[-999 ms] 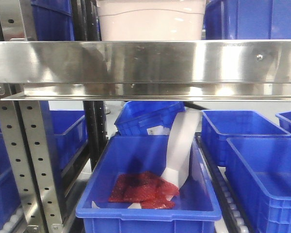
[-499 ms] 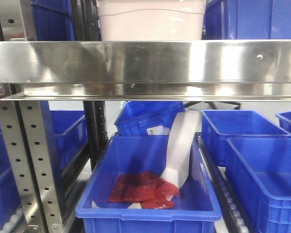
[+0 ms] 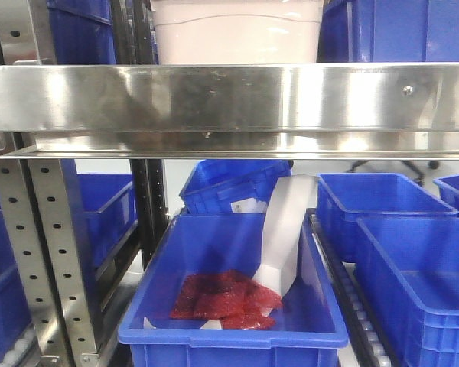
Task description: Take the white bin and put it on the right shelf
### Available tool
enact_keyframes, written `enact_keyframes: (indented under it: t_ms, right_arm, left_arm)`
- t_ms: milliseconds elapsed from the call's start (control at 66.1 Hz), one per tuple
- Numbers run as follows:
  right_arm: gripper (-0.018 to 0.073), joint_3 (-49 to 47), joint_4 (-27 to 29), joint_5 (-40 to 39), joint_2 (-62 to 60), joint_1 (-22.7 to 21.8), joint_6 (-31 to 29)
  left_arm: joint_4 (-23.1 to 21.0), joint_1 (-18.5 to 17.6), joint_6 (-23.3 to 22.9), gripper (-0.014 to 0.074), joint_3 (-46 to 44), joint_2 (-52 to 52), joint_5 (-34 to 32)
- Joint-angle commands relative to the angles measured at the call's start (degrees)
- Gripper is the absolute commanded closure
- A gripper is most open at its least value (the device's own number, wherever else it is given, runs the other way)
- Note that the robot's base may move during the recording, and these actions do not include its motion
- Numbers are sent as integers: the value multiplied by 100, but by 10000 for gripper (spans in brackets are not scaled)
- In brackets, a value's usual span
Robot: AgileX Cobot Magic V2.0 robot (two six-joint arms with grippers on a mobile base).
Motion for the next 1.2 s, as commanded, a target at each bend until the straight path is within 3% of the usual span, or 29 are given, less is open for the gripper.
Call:
enact_keyframes:
  t_ms: [0,45,91,121,197,288,454,575,757,1059,1180]
  right_arm:
    - [491,8,-50,-456,-105,11,10]
    - [491,8,-50,-456,-105,11,10]
    - [491,8,-50,-456,-105,11,10]
    - [491,8,-50,-456,-105,11,10]
    - [491,8,-50,-456,-105,11,10]
    - [491,8,-50,-456,-105,11,10]
    - [491,8,-50,-456,-105,11,10]
    - [491,8,-50,-456,-105,11,10]
    - [491,8,-50,-456,-105,11,10]
    - [491,8,-50,-456,-105,11,10]
    - [491,8,-50,-456,-100,11,10]
  left_arm:
    - [565,-175,-355,722,28,-88,129]
    - [1288,-200,-1046,722,84,-163,194]
    - [2185,-210,-1991,722,89,-244,267]
    - [3011,-210,-2824,722,89,-284,267]
    - [4446,-210,-4173,722,89,-351,267]
    - [5481,-210,-4910,722,221,-429,26]
    - [6161,-222,-4988,722,1037,-601,-1694]
    - [6379,-222,-5279,722,1579,-644,-2303]
    - [6773,-222,-5533,722,1782,-653,-2175]
    - [6802,-222,-5511,722,1782,-1435,-1082]
    - [6728,-304,-5511,722,1782,-1415,-1004]
